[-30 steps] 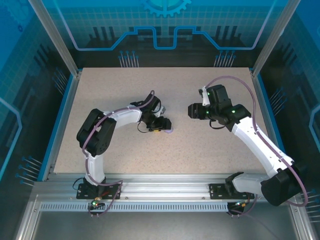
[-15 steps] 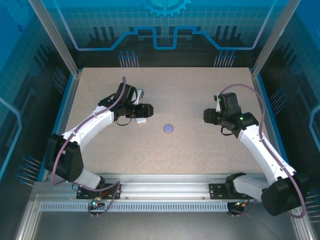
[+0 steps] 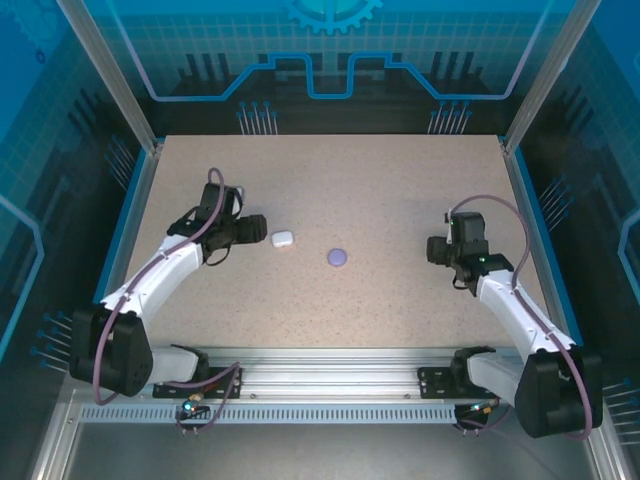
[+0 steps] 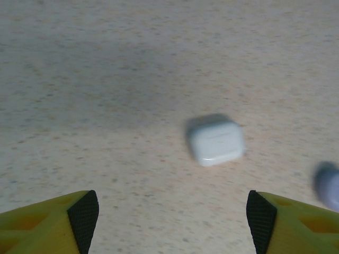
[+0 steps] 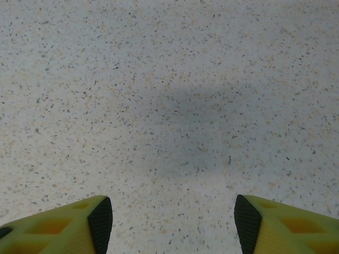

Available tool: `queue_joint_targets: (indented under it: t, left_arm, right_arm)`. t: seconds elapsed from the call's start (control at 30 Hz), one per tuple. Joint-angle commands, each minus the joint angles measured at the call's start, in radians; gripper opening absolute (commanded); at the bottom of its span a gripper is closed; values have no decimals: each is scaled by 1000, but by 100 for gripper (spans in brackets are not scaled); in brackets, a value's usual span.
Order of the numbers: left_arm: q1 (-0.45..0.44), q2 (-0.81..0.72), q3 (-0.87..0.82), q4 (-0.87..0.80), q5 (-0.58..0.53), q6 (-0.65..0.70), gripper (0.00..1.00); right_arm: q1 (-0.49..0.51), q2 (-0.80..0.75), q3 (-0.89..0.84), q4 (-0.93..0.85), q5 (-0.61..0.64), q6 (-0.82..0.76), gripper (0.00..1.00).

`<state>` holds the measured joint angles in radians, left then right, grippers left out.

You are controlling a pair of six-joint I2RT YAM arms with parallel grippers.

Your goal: Insert wireless bluetooth earbuds into charging case

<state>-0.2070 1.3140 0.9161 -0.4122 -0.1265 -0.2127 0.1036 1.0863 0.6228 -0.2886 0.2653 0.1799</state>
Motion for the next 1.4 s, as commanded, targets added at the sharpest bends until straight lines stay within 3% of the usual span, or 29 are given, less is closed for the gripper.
queue_joint_targets:
  t: [0.0, 0.27, 0.47, 0.63, 1.2, 1.3, 1.37]
  left_arm:
    - [15, -25, -76, 114, -170, 76, 78]
    - [60, -55, -289, 475, -164, 220, 82]
    - [152, -56, -407, 706, 38, 233, 84]
    - [188, -21, -477, 891, 111, 206, 90]
    - [220, 190, -577, 1325, 155, 219, 98]
    - [222, 192, -566, 1312, 162, 220, 99]
    - [222, 195, -532, 1252, 156, 217, 99]
  right_arm:
    - [-36, -17, -61, 248, -47, -82, 67]
    - [-68, 63, -153, 526, -125, -131, 69]
    - [-85, 145, -181, 703, -191, -145, 69]
    - [-86, 218, -177, 786, -217, -144, 69]
    - [-67, 345, -207, 1012, -231, -172, 71]
    - [-36, 414, -221, 1100, -203, -200, 72]
    - [-25, 414, -202, 1062, -190, -203, 73]
